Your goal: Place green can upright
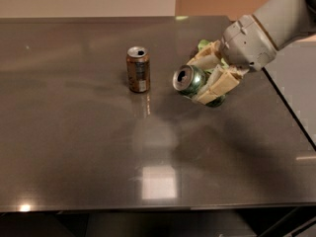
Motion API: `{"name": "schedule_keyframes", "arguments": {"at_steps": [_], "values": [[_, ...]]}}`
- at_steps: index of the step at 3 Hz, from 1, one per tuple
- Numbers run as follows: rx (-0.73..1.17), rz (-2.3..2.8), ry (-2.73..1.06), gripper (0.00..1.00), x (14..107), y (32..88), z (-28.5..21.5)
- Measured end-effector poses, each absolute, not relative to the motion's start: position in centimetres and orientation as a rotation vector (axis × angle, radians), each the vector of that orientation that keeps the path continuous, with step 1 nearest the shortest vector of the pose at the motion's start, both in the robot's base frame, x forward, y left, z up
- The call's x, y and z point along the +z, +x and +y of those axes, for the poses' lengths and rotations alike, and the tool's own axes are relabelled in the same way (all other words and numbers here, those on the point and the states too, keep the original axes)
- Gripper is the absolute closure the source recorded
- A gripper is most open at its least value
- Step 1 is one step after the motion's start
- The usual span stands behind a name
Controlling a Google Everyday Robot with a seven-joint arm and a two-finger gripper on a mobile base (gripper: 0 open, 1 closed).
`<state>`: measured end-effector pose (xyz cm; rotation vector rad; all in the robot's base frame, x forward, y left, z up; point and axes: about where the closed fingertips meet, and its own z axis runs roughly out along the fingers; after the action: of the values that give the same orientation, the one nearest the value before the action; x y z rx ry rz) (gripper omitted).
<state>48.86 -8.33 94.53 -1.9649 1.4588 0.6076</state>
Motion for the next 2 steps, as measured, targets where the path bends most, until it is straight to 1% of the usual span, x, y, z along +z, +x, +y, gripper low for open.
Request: {"name": "schedule_keyframes", "arguments": {"at_steps": [1,2], "values": [[0.744,1.452,-1.717,1.00,95.14,48.62,-8.66],[0.839,1.400,-1.525,1.00,94.93,48.44,-9.54]]}}
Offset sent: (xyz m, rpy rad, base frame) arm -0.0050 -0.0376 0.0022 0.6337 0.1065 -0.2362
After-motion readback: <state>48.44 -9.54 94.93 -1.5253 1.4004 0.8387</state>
